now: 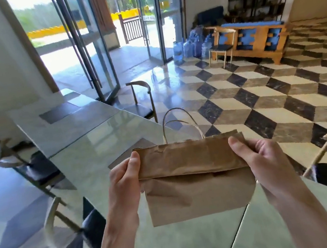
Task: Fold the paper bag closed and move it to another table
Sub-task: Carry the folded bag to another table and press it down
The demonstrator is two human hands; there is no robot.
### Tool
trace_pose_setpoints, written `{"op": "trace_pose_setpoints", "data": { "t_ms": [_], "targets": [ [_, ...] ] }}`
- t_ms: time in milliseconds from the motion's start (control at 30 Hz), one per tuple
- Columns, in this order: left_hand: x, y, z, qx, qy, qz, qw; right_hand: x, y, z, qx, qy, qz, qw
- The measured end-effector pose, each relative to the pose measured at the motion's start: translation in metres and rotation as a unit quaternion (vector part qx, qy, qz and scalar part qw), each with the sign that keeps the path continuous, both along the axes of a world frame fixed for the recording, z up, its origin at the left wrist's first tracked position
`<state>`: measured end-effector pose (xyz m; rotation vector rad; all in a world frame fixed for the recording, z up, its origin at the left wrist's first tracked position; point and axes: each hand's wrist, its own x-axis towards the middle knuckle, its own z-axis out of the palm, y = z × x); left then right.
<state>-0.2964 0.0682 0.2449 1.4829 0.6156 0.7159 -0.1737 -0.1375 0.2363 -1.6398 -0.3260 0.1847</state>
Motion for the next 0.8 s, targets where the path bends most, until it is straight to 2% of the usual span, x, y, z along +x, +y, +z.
{"op": "trace_pose_setpoints", "data": {
  "t_ms": [167,300,800],
  "targets": [
    [-0.069,0.041,0.011,-0.02,-0.007,0.092,0.996,-0.039,0.063,0.02,0.013,0.001,0.092,0.996],
    [-0.126,0.072,0.025,0.004,-0.015,0.179,0.984,-0.085,0.116,0.035,0.026,0.002,0.128,0.991],
    [-0.37,0.236,0.038,-0.011,-0.015,0.327,0.945,-0.282,0.352,0.034,0.063,0.043,0.31,0.948]
  ]
}}
